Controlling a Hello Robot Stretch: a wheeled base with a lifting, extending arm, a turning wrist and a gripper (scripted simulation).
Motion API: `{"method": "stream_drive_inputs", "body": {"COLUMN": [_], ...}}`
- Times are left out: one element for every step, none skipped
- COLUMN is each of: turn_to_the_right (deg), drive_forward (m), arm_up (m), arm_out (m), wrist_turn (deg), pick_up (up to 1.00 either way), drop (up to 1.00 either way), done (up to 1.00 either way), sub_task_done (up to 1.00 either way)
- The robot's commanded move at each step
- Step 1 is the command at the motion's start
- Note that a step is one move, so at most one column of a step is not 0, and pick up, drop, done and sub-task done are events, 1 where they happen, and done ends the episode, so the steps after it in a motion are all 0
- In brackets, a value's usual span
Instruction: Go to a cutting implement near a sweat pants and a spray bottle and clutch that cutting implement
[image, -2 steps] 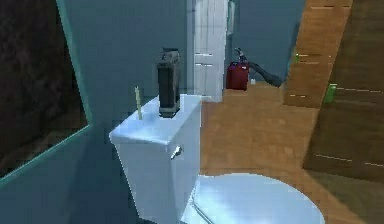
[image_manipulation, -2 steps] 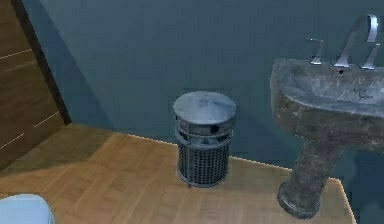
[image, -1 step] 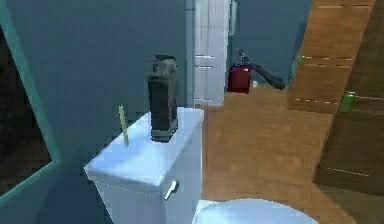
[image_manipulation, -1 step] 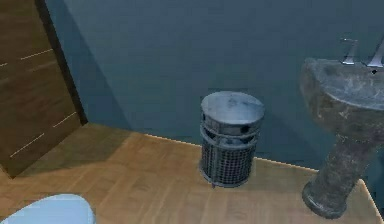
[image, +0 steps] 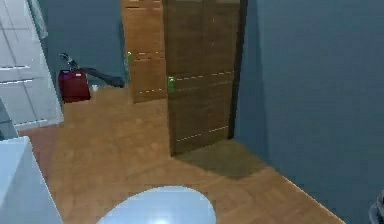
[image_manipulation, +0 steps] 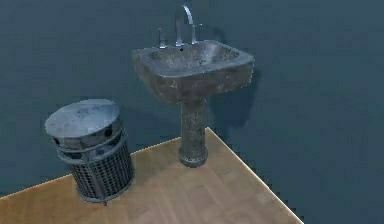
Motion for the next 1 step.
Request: {"method": "stream_drive_inputs", "body": {"turn_to_the_right": [30.0], "drive_forward": [0.0], "arm_up": [0.0], "arm_out": [0.0], "wrist_turn": [0.0], "pick_up": [0.0], "drop": [0.0], "done": [0.0], "sub_task_done": [0.0]}}
